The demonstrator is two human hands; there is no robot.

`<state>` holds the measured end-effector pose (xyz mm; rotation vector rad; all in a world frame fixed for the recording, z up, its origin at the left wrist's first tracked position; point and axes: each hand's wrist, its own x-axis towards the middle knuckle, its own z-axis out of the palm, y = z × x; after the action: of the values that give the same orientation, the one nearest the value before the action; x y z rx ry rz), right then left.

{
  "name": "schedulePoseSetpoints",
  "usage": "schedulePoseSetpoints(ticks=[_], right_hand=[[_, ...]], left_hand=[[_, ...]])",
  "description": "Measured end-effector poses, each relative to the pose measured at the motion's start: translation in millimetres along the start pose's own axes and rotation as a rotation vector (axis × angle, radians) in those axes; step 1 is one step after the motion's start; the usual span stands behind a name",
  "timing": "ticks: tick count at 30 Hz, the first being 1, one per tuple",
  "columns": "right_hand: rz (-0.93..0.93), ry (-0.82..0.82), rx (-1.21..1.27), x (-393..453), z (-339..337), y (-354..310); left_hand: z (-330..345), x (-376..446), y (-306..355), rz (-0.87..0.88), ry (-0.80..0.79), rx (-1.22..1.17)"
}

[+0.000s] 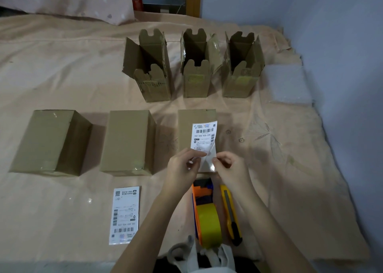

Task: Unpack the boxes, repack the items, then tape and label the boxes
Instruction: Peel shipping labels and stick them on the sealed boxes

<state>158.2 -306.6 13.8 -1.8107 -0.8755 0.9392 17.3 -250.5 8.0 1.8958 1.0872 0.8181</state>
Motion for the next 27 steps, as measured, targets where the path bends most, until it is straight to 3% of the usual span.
schedulePoseSetpoints(ticks=[16, 23, 27], right_hand=[[-0.048, 0.024, 0.016, 10, 0, -10], [-0.044, 0.005, 0.075, 2, 3, -13], [-0.053, 0.025, 0.098, 0, 4, -13]], left_hand=[[-1, 2, 17, -0.221, 0.001, -0.103], [-2, 17, 24, -0.38, 0.051, 0.03], [-4, 20, 28, -0.383, 0.04, 0.013]])
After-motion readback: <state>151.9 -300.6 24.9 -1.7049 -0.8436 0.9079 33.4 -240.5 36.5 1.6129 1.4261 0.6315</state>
